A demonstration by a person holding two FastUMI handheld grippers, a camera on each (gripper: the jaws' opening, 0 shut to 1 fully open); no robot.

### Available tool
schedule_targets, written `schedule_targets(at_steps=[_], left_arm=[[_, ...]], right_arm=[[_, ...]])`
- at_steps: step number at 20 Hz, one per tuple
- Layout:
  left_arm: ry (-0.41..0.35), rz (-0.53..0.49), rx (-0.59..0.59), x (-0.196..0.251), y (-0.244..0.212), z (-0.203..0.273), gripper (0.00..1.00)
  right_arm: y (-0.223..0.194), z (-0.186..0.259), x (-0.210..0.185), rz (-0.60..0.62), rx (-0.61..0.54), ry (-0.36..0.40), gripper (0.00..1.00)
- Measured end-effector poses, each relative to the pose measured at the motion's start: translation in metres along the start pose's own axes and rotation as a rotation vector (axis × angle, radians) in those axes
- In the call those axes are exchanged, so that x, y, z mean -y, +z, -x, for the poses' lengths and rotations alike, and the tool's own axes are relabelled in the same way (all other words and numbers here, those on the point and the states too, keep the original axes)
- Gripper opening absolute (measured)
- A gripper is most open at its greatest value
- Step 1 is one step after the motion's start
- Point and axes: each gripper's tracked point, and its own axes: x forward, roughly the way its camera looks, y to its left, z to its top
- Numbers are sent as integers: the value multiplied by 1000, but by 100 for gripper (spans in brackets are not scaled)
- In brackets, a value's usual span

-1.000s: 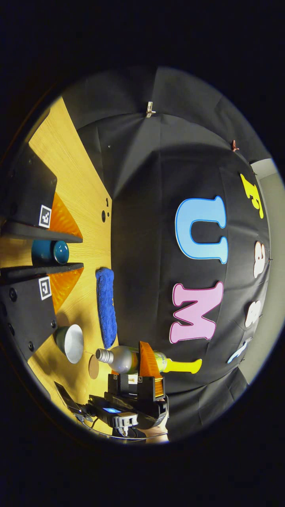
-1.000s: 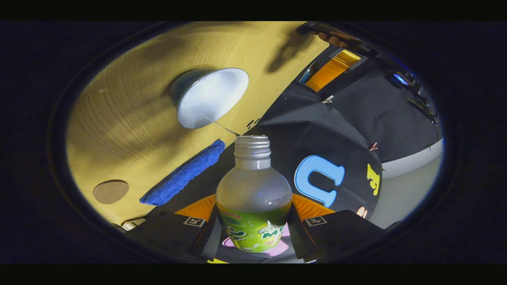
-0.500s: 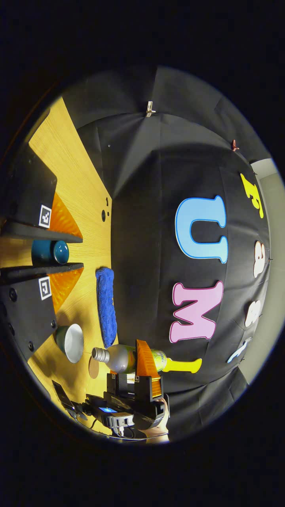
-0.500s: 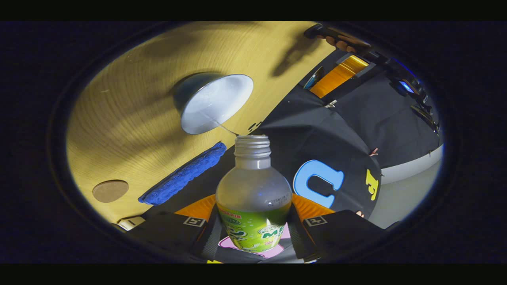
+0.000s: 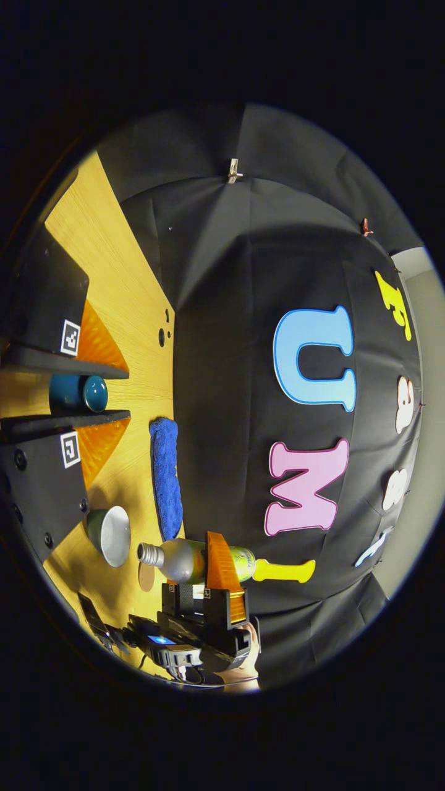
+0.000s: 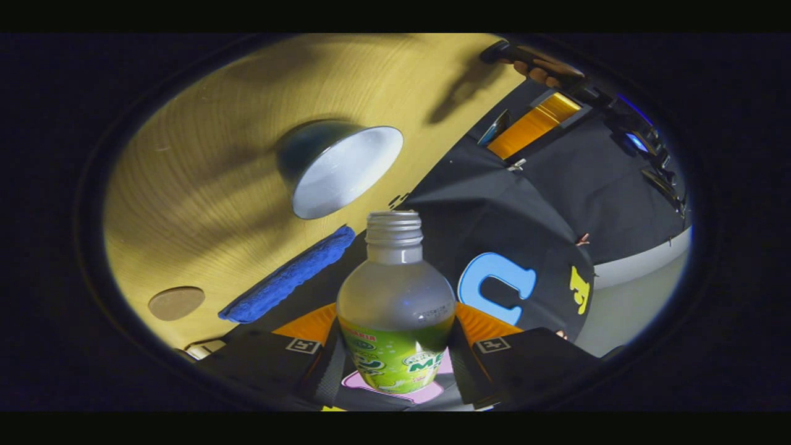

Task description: Open the teacup lid with one hand, grasp the water bottle and pour water into the teacup with the other hand; after pouring, place the water bottle on the coaster and then close the teacup lid.

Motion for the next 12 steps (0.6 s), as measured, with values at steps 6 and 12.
schedule_targets(at_steps=[6,12], left_arm=[[-13,-1,2,2,0,-1,30],[-17,-1,1,3,-1,-1,30]], right_arm=[[3,7,6,-82,0,-53,78],[-6,23,5,-435,-53,-45,76]])
